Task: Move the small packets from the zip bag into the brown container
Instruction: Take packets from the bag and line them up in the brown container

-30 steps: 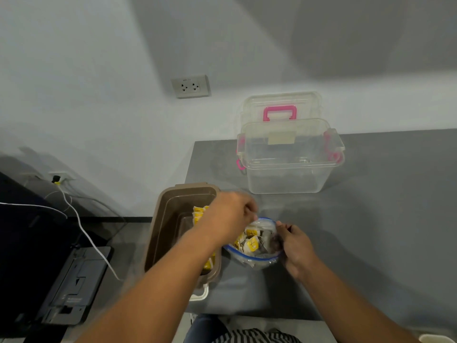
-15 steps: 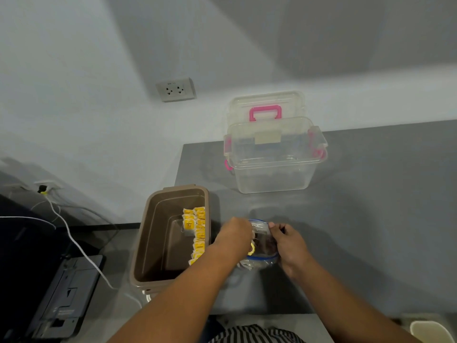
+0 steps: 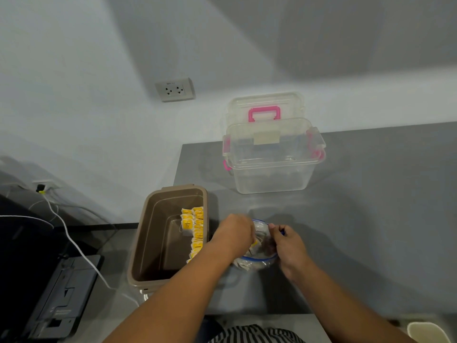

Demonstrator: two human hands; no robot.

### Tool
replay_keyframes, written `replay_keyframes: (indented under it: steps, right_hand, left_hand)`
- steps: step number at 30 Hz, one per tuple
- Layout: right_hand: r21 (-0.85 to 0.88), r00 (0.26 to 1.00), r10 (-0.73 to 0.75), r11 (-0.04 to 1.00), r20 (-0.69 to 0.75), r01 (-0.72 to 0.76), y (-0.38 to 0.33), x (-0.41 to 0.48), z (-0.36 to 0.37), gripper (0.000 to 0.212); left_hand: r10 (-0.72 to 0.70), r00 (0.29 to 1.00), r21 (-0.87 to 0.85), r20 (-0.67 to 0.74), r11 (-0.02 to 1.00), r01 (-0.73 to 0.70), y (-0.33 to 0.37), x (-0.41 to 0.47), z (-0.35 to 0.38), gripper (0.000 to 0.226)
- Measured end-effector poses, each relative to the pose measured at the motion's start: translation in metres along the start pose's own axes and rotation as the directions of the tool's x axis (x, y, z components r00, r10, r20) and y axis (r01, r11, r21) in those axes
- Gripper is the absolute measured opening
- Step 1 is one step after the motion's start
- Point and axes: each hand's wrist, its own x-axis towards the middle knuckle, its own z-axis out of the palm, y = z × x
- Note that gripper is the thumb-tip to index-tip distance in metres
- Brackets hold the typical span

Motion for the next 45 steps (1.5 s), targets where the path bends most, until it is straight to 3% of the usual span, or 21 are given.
replay_keyframes:
  steps: [3,9,15,17,21,26,32,36,41,45]
  right_hand:
    - [0.049,0.999,0.033,0.998,-0.007,-0.032,-0.002,0.001,0.002,0.021]
    - [0.112,0.995,0.103,0.988,0.011,-0.104,-0.009,-0.001,0.008,0.020]
    - [0.152,0.992,0.124,0.980,0.010,-0.125,-0.016,-0.002,0.016,0.018]
    - [0.166,0.992,0.123,0.978,0.012,-0.123,-0.018,-0.003,0.018,0.017]
    - [0.151,0.992,0.124,0.980,0.035,-0.128,-0.021,-0.005,0.018,0.019]
    - [0.145,0.990,0.132,0.980,0.044,-0.137,-0.024,-0.005,0.021,0.020]
    - [0.106,0.991,0.129,0.985,0.044,-0.133,-0.022,-0.005,0.023,0.021]
    - [0.097,0.989,0.144,0.984,0.038,-0.148,-0.022,-0.004,0.023,0.024]
    - [0.089,0.989,0.143,0.985,0.043,-0.147,-0.025,-0.008,0.021,0.024]
    - [0.070,0.987,0.154,0.985,0.044,-0.157,-0.025,-0.010,0.021,0.028]
  left_hand:
    - [0.002,0.998,-0.095,-0.065,0.995,-0.009,0.000,-0.005,-0.012,0.018]
    - [-0.039,0.998,-0.202,-0.045,0.979,0.029,-0.007,-0.008,-0.029,0.028]
    - [-0.049,0.985,-0.261,-0.168,0.965,0.004,-0.019,-0.022,-0.051,0.004]
    - [-0.057,0.977,-0.309,-0.203,0.951,-0.008,-0.026,-0.030,-0.064,0.009]
    - [-0.160,0.949,-0.427,-0.270,0.904,0.031,-0.047,-0.048,-0.096,0.007]
    - [-0.243,0.907,-0.406,-0.343,0.909,0.090,-0.088,-0.068,-0.125,0.006]
    - [-0.300,0.938,-0.215,-0.175,0.941,0.261,-0.127,-0.064,-0.111,0.010]
    - [-0.280,0.959,-0.107,-0.050,0.956,0.273,-0.138,-0.056,-0.086,0.016]
    - [-0.385,0.914,-0.037,0.130,0.919,0.393,-0.138,-0.034,-0.062,0.016]
    - [-0.385,0.899,0.060,0.208,0.922,0.381,-0.141,-0.020,-0.048,0.022]
